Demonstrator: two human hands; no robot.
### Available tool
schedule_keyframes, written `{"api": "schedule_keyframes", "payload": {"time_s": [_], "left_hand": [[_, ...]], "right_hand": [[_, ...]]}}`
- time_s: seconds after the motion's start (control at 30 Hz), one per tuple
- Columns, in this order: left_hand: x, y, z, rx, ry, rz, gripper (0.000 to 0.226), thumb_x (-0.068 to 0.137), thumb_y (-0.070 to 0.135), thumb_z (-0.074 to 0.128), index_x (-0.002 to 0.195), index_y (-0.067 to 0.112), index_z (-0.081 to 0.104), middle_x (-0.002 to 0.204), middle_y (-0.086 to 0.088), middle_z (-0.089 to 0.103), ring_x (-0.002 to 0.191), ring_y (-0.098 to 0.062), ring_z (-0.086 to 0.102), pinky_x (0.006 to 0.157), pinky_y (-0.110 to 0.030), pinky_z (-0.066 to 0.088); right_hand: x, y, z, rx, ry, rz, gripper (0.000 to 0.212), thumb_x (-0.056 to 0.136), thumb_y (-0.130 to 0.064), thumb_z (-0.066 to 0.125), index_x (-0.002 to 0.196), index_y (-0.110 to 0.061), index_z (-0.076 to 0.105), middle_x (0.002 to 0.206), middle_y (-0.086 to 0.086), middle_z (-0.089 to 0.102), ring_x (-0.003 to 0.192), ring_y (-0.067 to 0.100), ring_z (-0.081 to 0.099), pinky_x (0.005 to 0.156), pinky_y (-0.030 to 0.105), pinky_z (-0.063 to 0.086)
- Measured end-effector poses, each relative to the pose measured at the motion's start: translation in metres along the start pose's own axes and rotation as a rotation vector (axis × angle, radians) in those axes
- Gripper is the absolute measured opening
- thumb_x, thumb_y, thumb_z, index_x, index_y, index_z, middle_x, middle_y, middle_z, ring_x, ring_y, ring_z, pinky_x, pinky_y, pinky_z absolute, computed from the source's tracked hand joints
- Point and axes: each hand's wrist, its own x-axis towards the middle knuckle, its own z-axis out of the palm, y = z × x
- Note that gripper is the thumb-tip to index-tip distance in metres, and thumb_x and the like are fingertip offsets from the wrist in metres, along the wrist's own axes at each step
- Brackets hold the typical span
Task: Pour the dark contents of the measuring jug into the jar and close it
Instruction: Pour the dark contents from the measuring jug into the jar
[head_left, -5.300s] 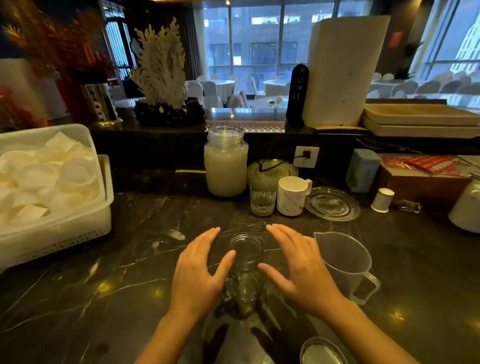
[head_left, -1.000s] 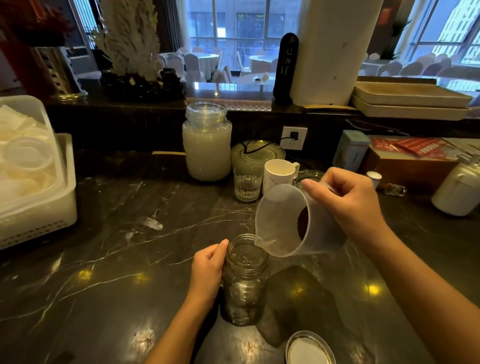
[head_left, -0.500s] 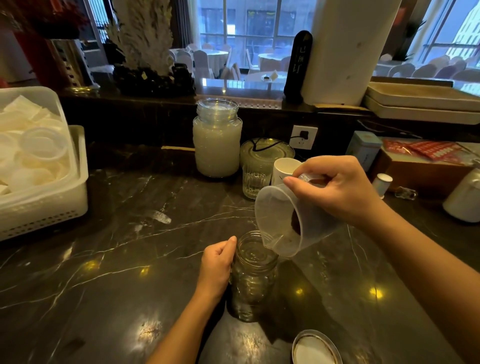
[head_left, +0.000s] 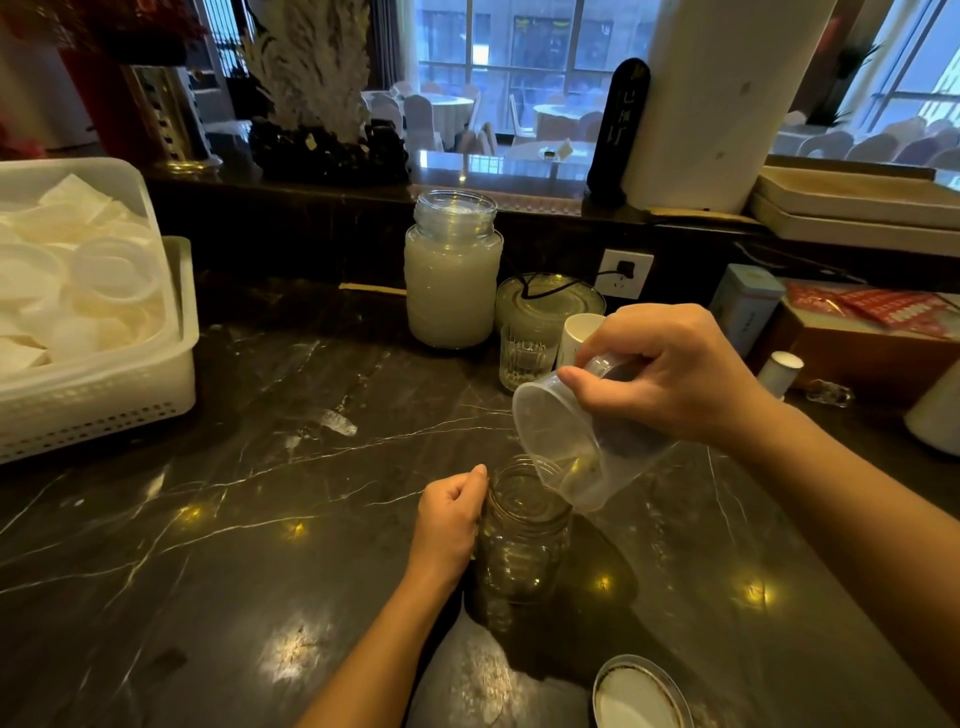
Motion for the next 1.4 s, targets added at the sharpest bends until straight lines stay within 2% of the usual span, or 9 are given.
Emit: {"api": "schedule_keyframes", "payload": {"time_s": [0.17, 0.33, 0.47, 0.73, 0.83, 1.07, 1.4], "left_hand": [[-0.001, 0.000, -0.001, -0.003, -0.013, -0.004, 0.045, 0.091, 0.030, 0.046, 0.052, 0.007, 0.048, 0.050, -0.008, 0.039, 0.052, -0.024, 0.036, 0.055, -0.038, 0.032], [-0.001, 0.001, -0.001, 0.010, -0.014, -0.009, 0.045, 0.092, 0.030, 0.045, 0.054, 0.006, 0.049, 0.055, -0.013, 0.041, 0.055, -0.026, 0.038, 0.057, -0.040, 0.033], [-0.001, 0.002, -0.002, 0.019, -0.022, -0.012, 0.045, 0.092, 0.030, 0.045, 0.054, 0.007, 0.049, 0.054, -0.011, 0.041, 0.055, -0.026, 0.038, 0.058, -0.039, 0.034], [0.000, 0.003, -0.002, 0.032, -0.026, -0.021, 0.045, 0.093, 0.029, 0.044, 0.052, 0.011, 0.048, 0.052, -0.007, 0.040, 0.055, -0.025, 0.037, 0.059, -0.039, 0.033], [-0.001, 0.004, -0.002, 0.032, -0.031, -0.028, 0.045, 0.093, 0.029, 0.043, 0.052, 0.010, 0.048, 0.054, -0.011, 0.040, 0.055, -0.025, 0.037, 0.060, -0.039, 0.033], [-0.003, 0.007, -0.002, 0.022, -0.039, -0.036, 0.044, 0.093, 0.030, 0.044, 0.056, 0.007, 0.049, 0.059, -0.014, 0.042, 0.057, -0.026, 0.038, 0.059, -0.038, 0.031], [-0.004, 0.007, -0.002, 0.070, -0.028, -0.001, 0.047, 0.094, 0.030, 0.042, 0.049, 0.016, 0.041, 0.053, -0.009, 0.040, 0.051, -0.019, 0.036, 0.053, -0.032, 0.028]], "right_hand": [[0.004, -0.004, 0.002, -0.025, -0.010, -0.041, 0.044, 0.077, -0.043, 0.054, 0.067, -0.003, 0.070, 0.059, 0.010, 0.065, 0.052, 0.021, 0.058, 0.044, 0.041, 0.050], [0.008, -0.007, 0.005, -0.060, -0.028, -0.132, 0.041, 0.078, -0.041, 0.054, 0.063, -0.006, 0.069, 0.054, 0.007, 0.063, 0.049, 0.014, 0.053, 0.043, 0.033, 0.048], [0.010, -0.008, 0.008, -0.079, -0.030, -0.171, 0.041, 0.078, -0.041, 0.054, 0.063, -0.005, 0.069, 0.053, 0.009, 0.063, 0.047, 0.020, 0.056, 0.043, 0.035, 0.049], [0.013, -0.007, 0.011, -0.107, -0.017, -0.208, 0.040, 0.078, -0.039, 0.055, 0.062, -0.005, 0.069, 0.052, 0.008, 0.063, 0.047, 0.019, 0.055, 0.042, 0.033, 0.048], [0.013, -0.007, 0.012, -0.103, -0.001, -0.222, 0.039, 0.078, -0.038, 0.056, 0.062, -0.005, 0.069, 0.051, 0.008, 0.062, 0.046, 0.018, 0.054, 0.042, 0.032, 0.047], [0.015, -0.009, 0.017, -0.112, -0.067, -0.307, 0.038, 0.078, -0.037, 0.057, 0.059, -0.006, 0.067, 0.049, 0.007, 0.059, 0.045, 0.014, 0.046, 0.048, 0.024, 0.035], [0.017, -0.010, 0.021, -0.155, -0.084, -0.352, 0.037, 0.078, -0.037, 0.058, 0.058, -0.007, 0.066, 0.047, 0.007, 0.058, 0.041, 0.019, 0.047, 0.045, 0.028, 0.036]]}}
